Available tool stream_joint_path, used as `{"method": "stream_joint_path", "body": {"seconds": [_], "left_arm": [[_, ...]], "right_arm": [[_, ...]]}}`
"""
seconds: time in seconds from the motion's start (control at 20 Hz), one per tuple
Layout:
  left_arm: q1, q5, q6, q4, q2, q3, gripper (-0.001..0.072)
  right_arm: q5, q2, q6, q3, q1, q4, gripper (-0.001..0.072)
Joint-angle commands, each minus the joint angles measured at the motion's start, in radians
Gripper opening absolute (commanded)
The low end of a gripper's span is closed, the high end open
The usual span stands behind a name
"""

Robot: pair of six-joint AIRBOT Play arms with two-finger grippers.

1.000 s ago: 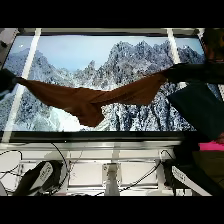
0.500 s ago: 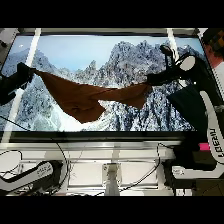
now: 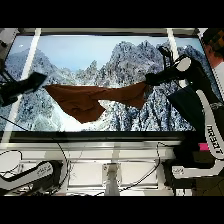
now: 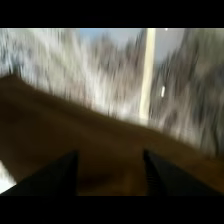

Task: Fold the clothes and pants, and hang the long-sleeved shirts on hangers.

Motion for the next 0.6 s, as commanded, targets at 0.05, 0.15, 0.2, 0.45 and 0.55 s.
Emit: {"method": "stream_joint_path", "body": {"seconds": [0.05,0.15,0.2,0.45,0.55], "left_arm": [[-0.005,-0.241,-0.180,0.314,0.028,-0.111,0.0391],[-0.016,-0.214,-0.178,0.308,0.067,-0.203,0.0363],[-0.026,-0.186,-0.178,0.308,0.087,-0.242,0.0340],[-0.062,-0.124,-0.179,0.273,0.094,-0.319,0.0647],[-0.066,-0.109,-0.179,0.252,0.080,-0.319,0.0635]], "right_arm": [[-0.002,-0.001,0.000,0.000,0.000,-0.013,0.0016],[-0.002,-0.001,0.000,0.000,0.000,-0.013,0.0016],[-0.002,-0.001,0.000,0.000,0.000,-0.013,0.0016],[-0.002,-0.001,0.000,0.000,0.000,-0.013,0.0016],[-0.002,-0.001,0.000,0.000,0.000,-0.013,0.0016]]}}
